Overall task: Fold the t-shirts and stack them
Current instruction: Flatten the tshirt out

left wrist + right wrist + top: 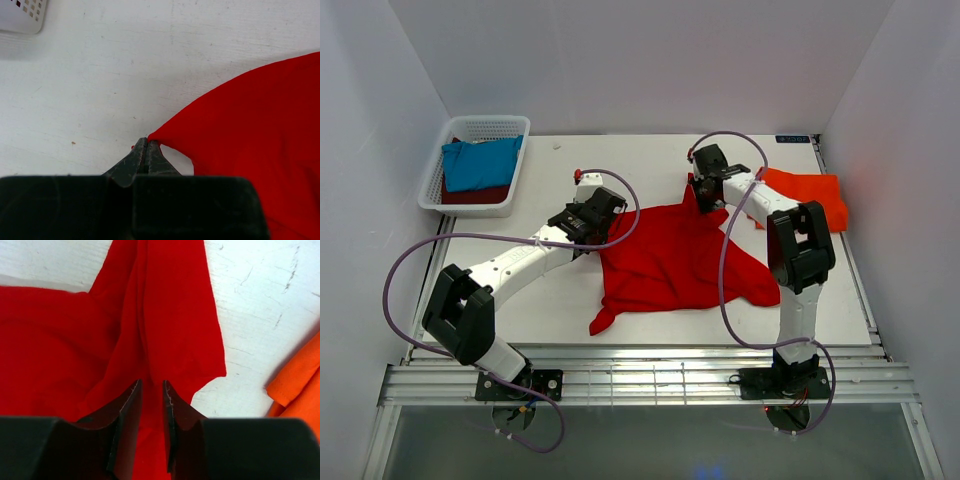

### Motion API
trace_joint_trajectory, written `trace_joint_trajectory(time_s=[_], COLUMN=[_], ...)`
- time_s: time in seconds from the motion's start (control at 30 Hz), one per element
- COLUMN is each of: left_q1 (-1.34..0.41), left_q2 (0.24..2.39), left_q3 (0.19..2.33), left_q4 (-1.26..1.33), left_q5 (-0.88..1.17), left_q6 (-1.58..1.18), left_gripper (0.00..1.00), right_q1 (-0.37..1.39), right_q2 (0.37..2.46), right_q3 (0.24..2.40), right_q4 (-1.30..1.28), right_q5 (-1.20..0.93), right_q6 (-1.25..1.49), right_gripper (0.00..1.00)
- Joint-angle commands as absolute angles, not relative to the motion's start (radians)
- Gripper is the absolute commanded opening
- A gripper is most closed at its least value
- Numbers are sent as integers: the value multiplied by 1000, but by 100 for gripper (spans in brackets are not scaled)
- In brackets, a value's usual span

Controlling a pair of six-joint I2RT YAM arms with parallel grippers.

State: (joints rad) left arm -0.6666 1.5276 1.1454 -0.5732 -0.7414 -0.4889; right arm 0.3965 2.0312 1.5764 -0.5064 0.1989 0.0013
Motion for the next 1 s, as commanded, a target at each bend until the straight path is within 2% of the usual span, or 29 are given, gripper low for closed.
trace_joint_trajectory(time_s=[0.0, 0.4, 0.5, 0.6, 0.97], left_q1=[-663, -663, -661, -663, -661], left_q2=[1482, 1473, 1473, 1476, 1470], left_q3=[1141, 1138, 1137, 1137, 1167], left_q4=[-578, -583, -584, -583, -589], left_q5=[-749, -758, -758, -759, -785], left_q6=[-495, -497, -497, -497, -485], left_gripper=[0, 0, 0, 0, 0], right_q1=[393, 382, 377, 371, 365], right_q2=[2065, 2089, 2097, 2099, 1875], right_q3=[1606, 1614, 1617, 1617, 1713], right_q4=[-503, -495, -495, -494, -566], right_q5=[181, 176, 164, 155, 262], right_q6=[15, 14, 11, 9, 5], right_gripper=[29, 28, 20, 9, 8])
